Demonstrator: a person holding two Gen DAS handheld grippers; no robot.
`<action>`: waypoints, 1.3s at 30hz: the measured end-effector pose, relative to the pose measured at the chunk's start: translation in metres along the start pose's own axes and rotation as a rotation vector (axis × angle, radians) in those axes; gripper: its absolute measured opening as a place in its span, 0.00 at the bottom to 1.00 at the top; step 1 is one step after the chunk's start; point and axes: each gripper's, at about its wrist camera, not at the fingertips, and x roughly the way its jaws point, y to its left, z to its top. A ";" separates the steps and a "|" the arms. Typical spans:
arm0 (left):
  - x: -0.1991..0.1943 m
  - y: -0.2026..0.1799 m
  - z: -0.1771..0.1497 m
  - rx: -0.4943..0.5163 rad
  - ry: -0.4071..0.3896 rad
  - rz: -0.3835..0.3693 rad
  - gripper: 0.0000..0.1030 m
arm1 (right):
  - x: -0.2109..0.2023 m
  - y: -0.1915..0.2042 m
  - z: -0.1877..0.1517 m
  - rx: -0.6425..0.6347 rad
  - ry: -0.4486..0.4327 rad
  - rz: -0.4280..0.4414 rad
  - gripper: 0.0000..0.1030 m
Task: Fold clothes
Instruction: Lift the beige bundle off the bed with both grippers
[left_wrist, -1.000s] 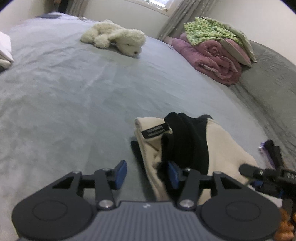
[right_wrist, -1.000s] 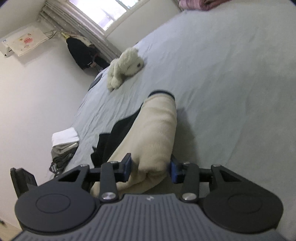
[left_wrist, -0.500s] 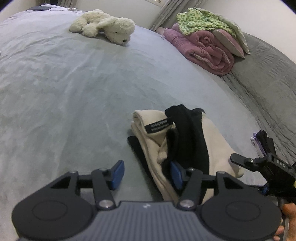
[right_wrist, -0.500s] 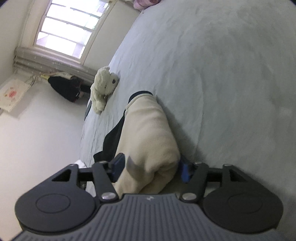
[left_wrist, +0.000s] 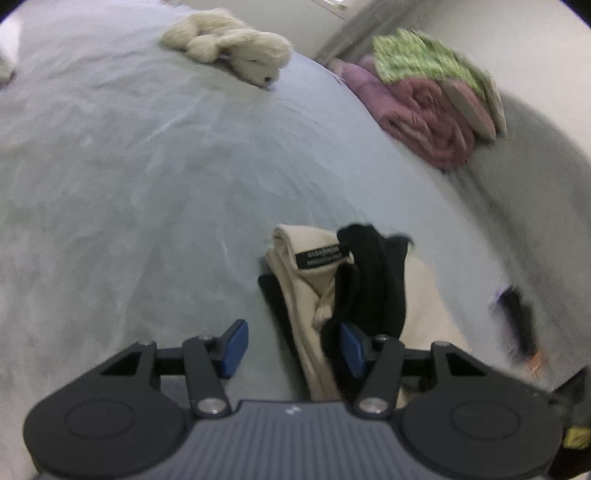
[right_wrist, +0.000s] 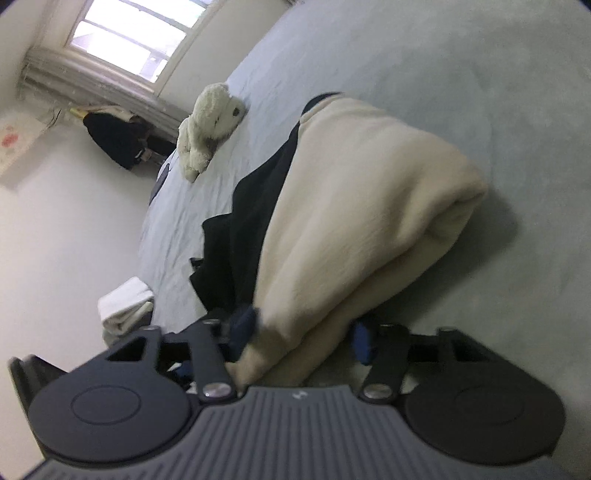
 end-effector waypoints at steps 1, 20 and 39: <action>-0.001 0.003 0.000 -0.041 0.003 -0.026 0.54 | -0.002 -0.001 0.004 0.032 -0.001 0.000 0.43; 0.024 0.022 -0.040 -0.667 -0.031 -0.377 0.82 | -0.009 0.013 0.044 0.339 0.028 0.110 0.36; 0.048 0.013 -0.018 -0.498 -0.084 -0.360 0.86 | -0.009 -0.005 0.031 0.222 0.077 0.131 0.36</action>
